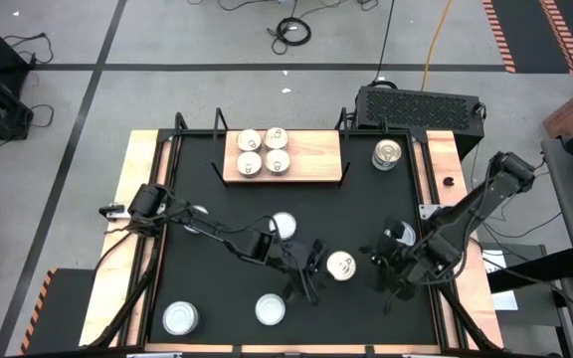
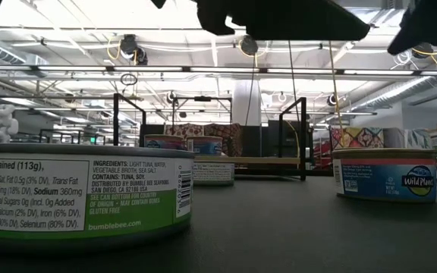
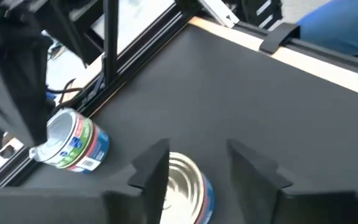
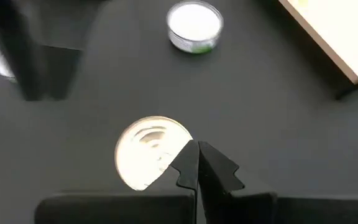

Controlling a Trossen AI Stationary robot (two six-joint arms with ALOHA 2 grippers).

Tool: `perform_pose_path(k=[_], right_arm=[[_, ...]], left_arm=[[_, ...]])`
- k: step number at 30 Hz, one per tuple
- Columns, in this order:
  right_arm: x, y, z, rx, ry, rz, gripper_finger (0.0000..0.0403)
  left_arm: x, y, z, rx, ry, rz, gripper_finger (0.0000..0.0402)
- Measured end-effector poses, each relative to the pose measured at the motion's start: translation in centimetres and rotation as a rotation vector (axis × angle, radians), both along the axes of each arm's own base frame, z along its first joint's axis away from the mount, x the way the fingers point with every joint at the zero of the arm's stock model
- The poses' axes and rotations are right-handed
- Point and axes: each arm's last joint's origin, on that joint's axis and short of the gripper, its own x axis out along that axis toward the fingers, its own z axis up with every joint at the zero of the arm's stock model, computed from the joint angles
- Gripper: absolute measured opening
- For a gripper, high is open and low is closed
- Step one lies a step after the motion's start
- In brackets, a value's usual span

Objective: Stack canned seafood by type on shelf
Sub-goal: Stack the blue tuna can on top of the blue tuna can on the shelf

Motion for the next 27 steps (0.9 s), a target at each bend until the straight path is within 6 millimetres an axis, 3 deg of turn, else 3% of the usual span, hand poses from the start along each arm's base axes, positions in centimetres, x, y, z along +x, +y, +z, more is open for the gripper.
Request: perform_pose_path(k=[6, 12, 19, 27], right_arm=[[0.2, 0.2, 0.3, -0.025, -0.035, 0.075, 0.0001], [0.3, 0.2, 0.3, -0.033, -0.04, 0.091, 0.0], [0.3, 0.2, 0.3, -0.047, -0.036, 0.105, 0.0], [0.4, 0.1, 0.3, -0.051, -0.037, 0.103, 0.0]], left_arm=[[0.5, -0.1, -1.3, 0.024, 0.0, 0.03, 0.0208], [1.0, -0.4, -4.3, 0.142, 0.018, -0.036, 0.0211], [1.5, -0.3, -5.7, 0.149, 0.018, -0.026, 0.0211], [2.4, 1.6, -8.5, 0.166, 0.072, 0.029, 0.021]])
